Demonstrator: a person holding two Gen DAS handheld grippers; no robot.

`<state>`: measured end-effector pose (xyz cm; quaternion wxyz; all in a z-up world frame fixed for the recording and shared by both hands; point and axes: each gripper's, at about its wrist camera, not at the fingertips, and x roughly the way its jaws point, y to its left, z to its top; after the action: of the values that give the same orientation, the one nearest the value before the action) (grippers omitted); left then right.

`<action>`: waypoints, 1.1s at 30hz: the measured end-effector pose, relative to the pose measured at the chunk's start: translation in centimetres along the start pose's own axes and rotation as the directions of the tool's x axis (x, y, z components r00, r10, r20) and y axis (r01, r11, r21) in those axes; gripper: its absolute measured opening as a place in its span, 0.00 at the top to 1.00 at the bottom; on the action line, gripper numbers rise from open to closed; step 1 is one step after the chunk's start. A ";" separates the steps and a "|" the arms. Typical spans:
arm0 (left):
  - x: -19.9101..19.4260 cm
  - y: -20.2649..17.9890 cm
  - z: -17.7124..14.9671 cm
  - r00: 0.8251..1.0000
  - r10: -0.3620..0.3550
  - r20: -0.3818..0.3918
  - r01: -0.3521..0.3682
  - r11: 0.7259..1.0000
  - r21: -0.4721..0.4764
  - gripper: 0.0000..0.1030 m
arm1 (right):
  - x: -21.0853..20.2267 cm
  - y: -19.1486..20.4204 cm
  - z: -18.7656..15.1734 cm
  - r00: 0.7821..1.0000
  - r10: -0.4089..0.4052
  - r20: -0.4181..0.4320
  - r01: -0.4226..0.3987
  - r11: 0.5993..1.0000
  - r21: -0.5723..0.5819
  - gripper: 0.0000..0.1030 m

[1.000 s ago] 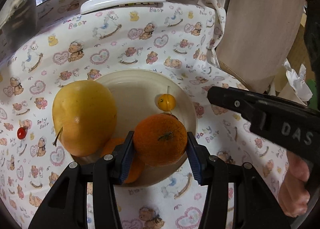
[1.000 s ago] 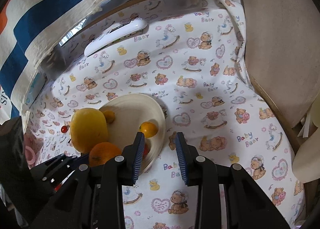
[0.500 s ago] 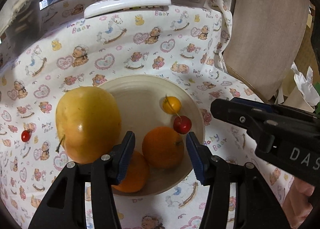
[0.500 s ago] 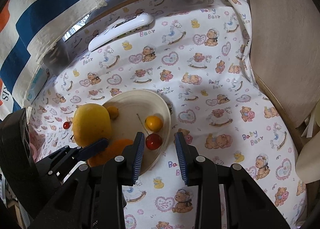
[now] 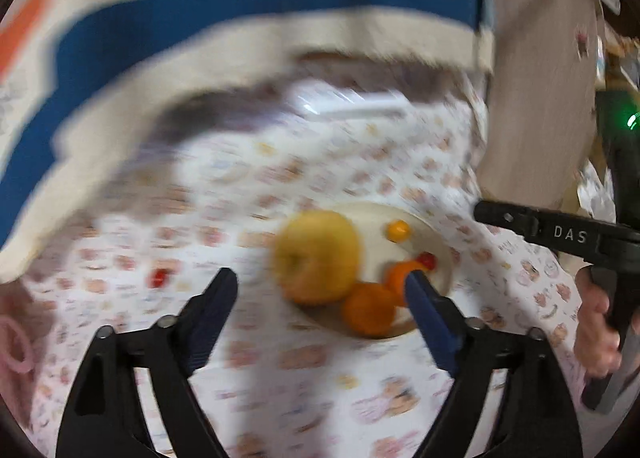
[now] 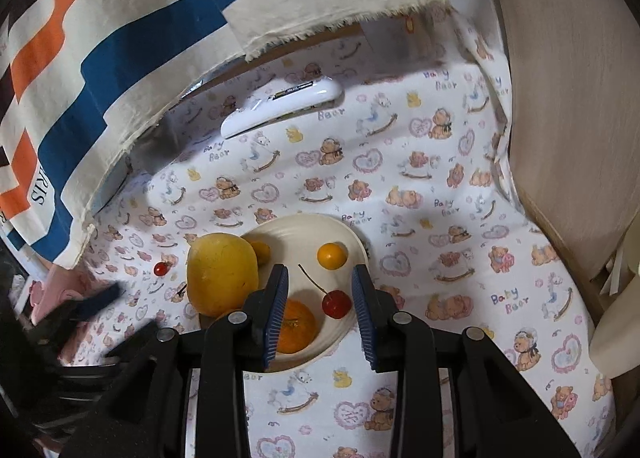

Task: Organize fruits
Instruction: 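Open both tools and lift them away from the plate, then move the left tool to a red tomato while the right tool moves to a small yellow fruit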

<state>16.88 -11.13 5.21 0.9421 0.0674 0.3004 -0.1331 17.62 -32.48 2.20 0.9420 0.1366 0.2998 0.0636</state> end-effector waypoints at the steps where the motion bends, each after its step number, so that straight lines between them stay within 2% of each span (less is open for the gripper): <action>1: -1.3 1.3 -0.4 0.999 0.031 0.030 -0.030 0.999 -0.022 0.11 | -0.3 0.4 -0.1 1.000 0.008 0.007 -0.008 1.000 -0.012 0.67; 3: -3.3 3.2 -1.1 0.996 0.061 0.063 -0.057 0.997 -0.056 0.05 | -1.0 1.4 -0.3 0.999 0.026 0.032 -0.024 0.999 -0.046 0.65; 5: -5.0 4.9 -2.0 0.992 0.086 0.097 -0.078 0.993 -0.083 0.02 | -1.9 2.4 -0.7 0.996 0.028 0.083 -0.022 0.997 -0.075 0.45; 8: -6.6 6.1 -3.6 0.977 0.162 0.135 -0.153 0.985 -0.077 0.01 | -2.7 3.6 -1.1 0.990 0.023 0.136 -0.008 0.993 -0.115 0.39; 10: -7.0 6.7 -4.5 0.973 0.184 0.141 -0.172 0.981 -0.093 0.01 | -2.8 4.3 -1.3 0.988 0.032 0.150 -0.014 0.992 -0.124 0.30; 13: -6.8 7.6 -5.9 0.976 0.180 0.121 -0.163 0.976 -0.142 0.01 | -2.6 5.0 -1.7 0.987 0.042 0.153 -0.022 0.991 -0.131 0.27; 17: -6.7 8.2 -7.2 0.971 0.211 0.111 -0.191 0.967 -0.166 0.01 | -2.0 5.5 -2.1 0.989 0.024 0.146 -0.003 0.991 -0.137 0.20; 19: -6.5 8.7 -7.6 0.977 0.205 0.064 -0.189 0.963 -0.194 0.01 | -1.8 5.5 -2.2 0.990 0.021 0.140 -0.002 0.991 -0.136 0.18; 21: -6.7 8.9 -8.1 0.985 0.163 0.049 -0.149 0.964 -0.219 0.01 | -1.6 5.4 -2.3 0.990 0.019 0.138 -0.002 0.992 -0.126 0.17; 24: -6.6 8.7 -8.6 0.983 0.185 0.008 -0.179 0.963 -0.203 0.02 | -1.5 5.4 -2.3 0.991 0.020 0.130 -0.005 0.993 -0.115 0.17; 26: -5.9 8.6 -8.9 0.983 0.185 -0.024 -0.186 0.966 -0.182 0.12 | -1.2 5.5 -2.5 0.993 0.019 0.116 -0.006 0.993 -0.115 0.17; 28: -4.6 8.7 -9.3 0.978 0.184 -0.095 -0.198 0.965 -0.171 0.35 | -0.9 5.8 -2.7 0.995 0.020 0.097 -0.008 0.993 -0.121 0.17; 30: -3.5 8.9 -9.8 0.977 0.158 -0.142 -0.183 0.966 -0.182 0.43 | -0.5 6.2 -3.1 0.997 0.020 0.080 -0.010 0.991 -0.134 0.17; 33: -2.3 9.3 -10.3 0.971 0.140 -0.196 -0.180 0.961 -0.207 0.46 | 0.0 7.2 -3.6 0.997 0.014 0.071 -0.002 0.986 -0.167 0.17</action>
<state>12.13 0.43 -1.40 0.9205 -0.0033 0.3905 -0.0148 15.21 -24.86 1.51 0.9601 0.0604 0.2587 0.0872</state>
